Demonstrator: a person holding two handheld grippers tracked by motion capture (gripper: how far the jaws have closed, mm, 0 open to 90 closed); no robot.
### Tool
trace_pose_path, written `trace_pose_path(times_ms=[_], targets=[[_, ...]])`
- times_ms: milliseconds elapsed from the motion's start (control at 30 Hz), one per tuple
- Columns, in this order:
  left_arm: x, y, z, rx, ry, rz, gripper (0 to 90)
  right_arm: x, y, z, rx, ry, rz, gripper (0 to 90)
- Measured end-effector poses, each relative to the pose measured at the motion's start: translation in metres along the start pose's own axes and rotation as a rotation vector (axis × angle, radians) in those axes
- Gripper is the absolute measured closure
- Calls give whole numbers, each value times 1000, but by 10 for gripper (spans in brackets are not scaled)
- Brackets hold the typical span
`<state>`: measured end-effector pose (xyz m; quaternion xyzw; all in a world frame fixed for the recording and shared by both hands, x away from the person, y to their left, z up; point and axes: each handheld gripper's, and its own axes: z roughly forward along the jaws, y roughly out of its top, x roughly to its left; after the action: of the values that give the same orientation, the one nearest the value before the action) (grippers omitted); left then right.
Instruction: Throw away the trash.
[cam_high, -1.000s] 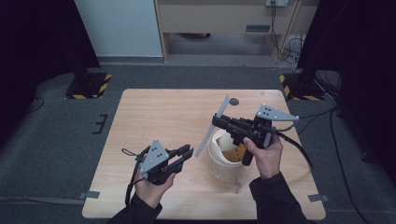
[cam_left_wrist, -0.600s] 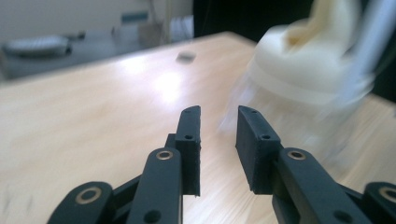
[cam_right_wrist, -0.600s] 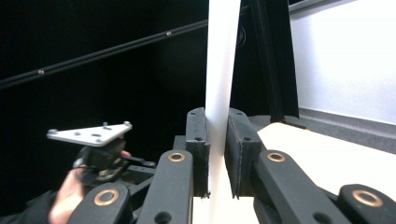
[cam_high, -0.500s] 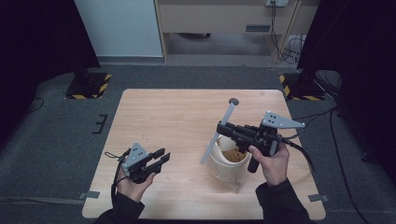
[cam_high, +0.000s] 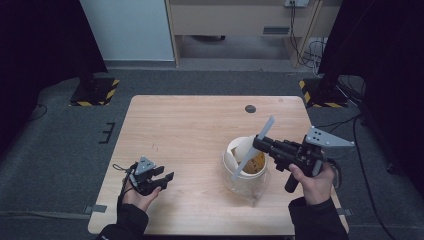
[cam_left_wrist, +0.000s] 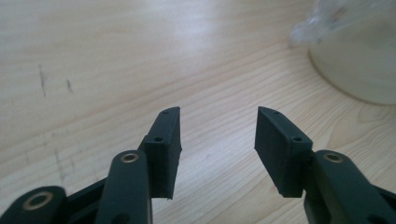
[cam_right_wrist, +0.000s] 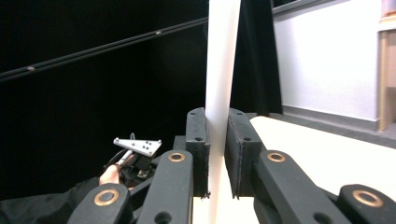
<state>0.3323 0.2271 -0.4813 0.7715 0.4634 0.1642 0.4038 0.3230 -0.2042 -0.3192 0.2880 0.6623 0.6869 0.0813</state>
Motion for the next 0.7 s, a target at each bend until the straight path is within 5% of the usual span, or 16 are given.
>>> trace_pose_path(times_ms=[67, 233, 400, 700], targets=[[7, -5, 8, 53, 4, -20, 490, -1, 2, -3, -10, -3, 4, 806], [13, -8, 15, 90, 10, -29, 434, -4, 5, -9, -16, -20, -5, 806], [12, -8, 17, 90, 11, -20, 394, -8, 12, -26, -65, -38, 0, 806], [14, -9, 19, 94, 22, -5, 339, -20, 10, -34, -52, -102, -10, 806]])
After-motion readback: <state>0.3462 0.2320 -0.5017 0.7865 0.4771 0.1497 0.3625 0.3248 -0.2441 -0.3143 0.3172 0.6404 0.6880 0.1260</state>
